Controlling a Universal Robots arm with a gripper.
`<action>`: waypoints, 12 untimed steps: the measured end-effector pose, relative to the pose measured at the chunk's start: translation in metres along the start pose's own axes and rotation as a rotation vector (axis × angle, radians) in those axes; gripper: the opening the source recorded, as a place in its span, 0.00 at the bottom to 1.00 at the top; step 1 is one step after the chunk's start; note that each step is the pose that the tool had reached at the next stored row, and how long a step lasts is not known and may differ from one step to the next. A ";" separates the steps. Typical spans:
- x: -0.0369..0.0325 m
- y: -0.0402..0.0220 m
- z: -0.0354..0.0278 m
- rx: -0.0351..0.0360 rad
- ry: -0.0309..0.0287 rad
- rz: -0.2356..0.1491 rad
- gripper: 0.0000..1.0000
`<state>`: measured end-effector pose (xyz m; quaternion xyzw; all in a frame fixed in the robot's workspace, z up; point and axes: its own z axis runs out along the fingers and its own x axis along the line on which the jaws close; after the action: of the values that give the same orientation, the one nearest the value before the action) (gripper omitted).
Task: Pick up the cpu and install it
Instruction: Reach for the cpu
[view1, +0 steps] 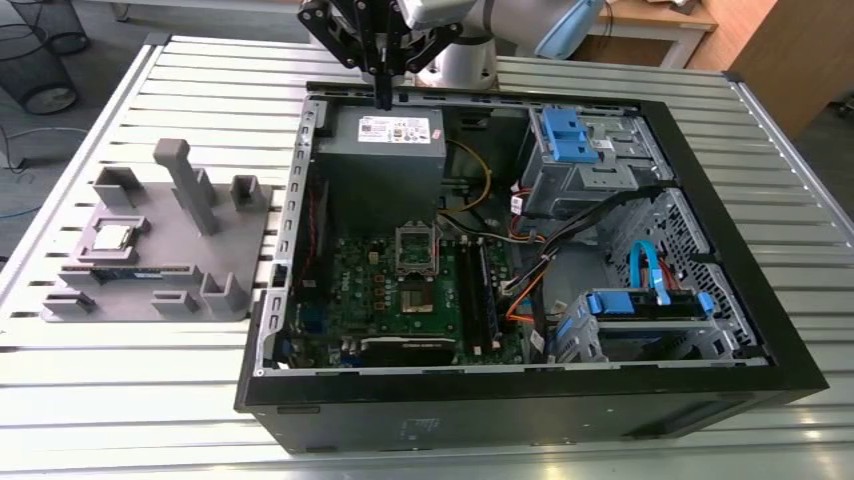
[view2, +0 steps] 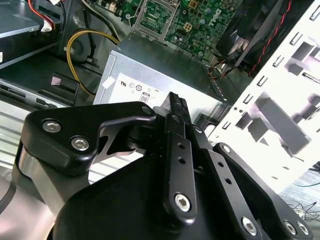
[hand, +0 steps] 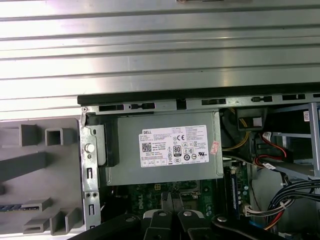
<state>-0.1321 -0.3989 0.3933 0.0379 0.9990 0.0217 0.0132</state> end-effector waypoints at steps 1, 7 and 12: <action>0.0001 0.0000 0.0000 0.0000 0.0000 0.000 0.11; 0.0024 -0.0002 -0.0001 0.0000 -0.0003 0.000 0.11; 0.0044 -0.0003 -0.0001 -0.0001 -0.0005 0.000 0.11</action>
<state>-0.1365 -0.3989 0.3933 0.0379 0.9990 0.0218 0.0134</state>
